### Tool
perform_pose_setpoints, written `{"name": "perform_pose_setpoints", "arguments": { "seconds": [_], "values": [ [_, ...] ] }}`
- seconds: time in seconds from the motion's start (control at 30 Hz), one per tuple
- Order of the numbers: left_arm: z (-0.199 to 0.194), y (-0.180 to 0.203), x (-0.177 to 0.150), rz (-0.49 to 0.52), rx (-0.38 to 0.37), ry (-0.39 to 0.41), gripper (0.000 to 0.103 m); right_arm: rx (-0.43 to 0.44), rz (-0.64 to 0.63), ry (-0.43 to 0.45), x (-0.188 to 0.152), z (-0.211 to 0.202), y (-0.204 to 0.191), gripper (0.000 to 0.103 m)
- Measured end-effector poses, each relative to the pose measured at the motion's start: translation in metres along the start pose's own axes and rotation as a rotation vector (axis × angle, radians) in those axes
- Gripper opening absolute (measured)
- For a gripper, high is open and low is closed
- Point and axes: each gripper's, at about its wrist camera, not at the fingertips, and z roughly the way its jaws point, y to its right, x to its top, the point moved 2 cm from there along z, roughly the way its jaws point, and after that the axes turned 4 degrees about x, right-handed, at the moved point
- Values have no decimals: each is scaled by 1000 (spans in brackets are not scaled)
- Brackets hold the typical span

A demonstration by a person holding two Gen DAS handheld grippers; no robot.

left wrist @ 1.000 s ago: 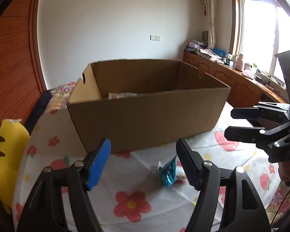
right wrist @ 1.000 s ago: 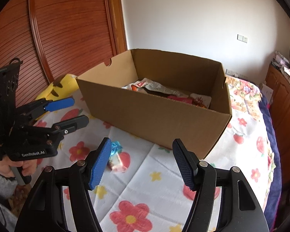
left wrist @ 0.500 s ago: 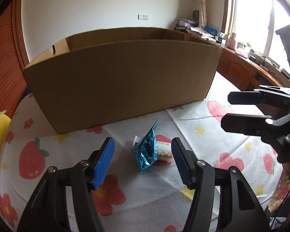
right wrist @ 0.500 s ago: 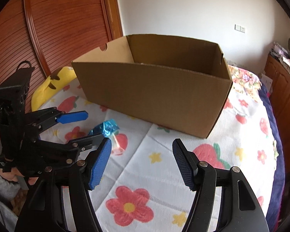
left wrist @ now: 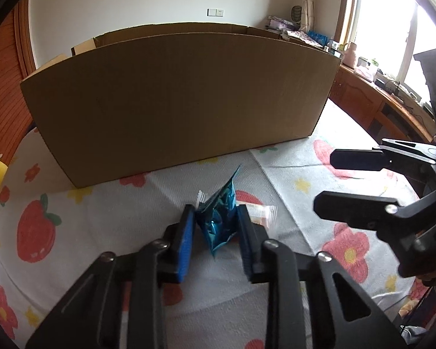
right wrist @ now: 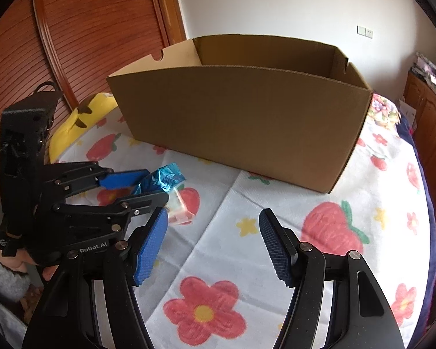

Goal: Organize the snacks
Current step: 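Close the left gripper on the teal wrapper while the right grips the white packet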

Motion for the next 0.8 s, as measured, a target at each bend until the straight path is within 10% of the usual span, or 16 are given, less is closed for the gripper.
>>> {"name": "perform_pose_setpoints", "arguments": {
  "seconds": [0.8],
  "values": [
    [-36,-56,-7,-117,6,55,24,111,-111,-117,16,69,-42,66]
  ]
}}
